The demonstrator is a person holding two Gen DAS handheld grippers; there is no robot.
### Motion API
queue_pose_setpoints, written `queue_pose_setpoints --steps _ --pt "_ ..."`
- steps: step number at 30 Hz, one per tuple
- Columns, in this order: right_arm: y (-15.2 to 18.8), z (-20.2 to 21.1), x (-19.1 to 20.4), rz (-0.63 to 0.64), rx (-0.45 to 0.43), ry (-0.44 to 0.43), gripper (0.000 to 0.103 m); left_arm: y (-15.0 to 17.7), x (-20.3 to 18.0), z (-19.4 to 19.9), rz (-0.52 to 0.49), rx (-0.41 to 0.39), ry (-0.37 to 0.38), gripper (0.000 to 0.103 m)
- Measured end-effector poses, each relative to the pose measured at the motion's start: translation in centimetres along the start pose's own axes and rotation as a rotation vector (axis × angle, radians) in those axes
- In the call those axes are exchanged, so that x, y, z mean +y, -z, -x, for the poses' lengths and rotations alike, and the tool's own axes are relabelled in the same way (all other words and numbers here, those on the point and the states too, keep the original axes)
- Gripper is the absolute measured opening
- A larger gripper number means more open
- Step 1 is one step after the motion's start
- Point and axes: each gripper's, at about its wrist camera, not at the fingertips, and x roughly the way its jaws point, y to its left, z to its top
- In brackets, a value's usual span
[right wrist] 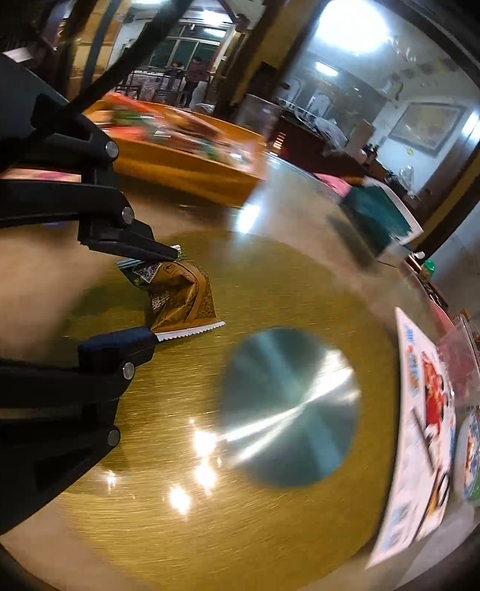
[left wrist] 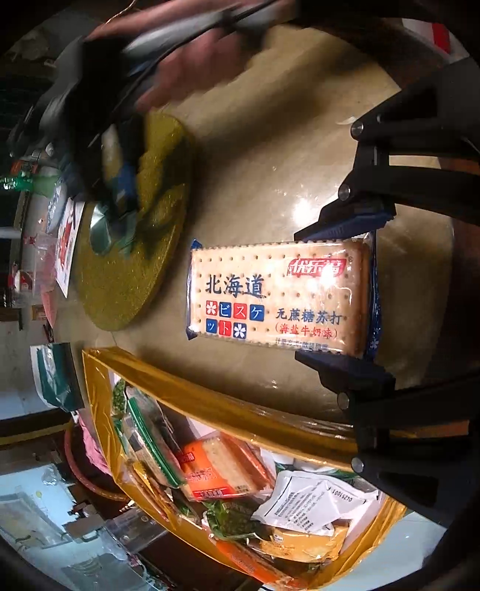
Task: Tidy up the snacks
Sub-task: 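Grasp small green-and-gold snack packet with right gripper while left gripper holds cracker pack, then lower both held packets into the yellow tray and open both grippers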
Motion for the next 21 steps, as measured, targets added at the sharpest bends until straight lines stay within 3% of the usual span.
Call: queue_pose_setpoints --steps 4,6,10,14,21 --pt "5.9 3.3 0.3 0.041 -0.043 0.009 0.034 0.7 0.6 0.7 0.026 -0.001 0.061 0.057" --pt "7.4 4.8 0.9 0.066 -0.079 -0.003 0.034 1.1 1.0 1.3 0.052 0.008 0.120 0.056" --pt "8.8 7.7 2.8 0.138 -0.179 -0.008 0.034 1.5 1.3 3.0 0.081 -0.005 0.158 0.056" --pt "9.5 8.8 5.9 0.218 -0.246 -0.021 0.034 1.6 2.3 6.4 0.102 -0.073 0.139 0.056" --pt "11.6 7.7 11.6 0.333 -0.227 -0.137 0.034 1.3 7.6 10.9 0.185 -0.172 0.023 0.056"
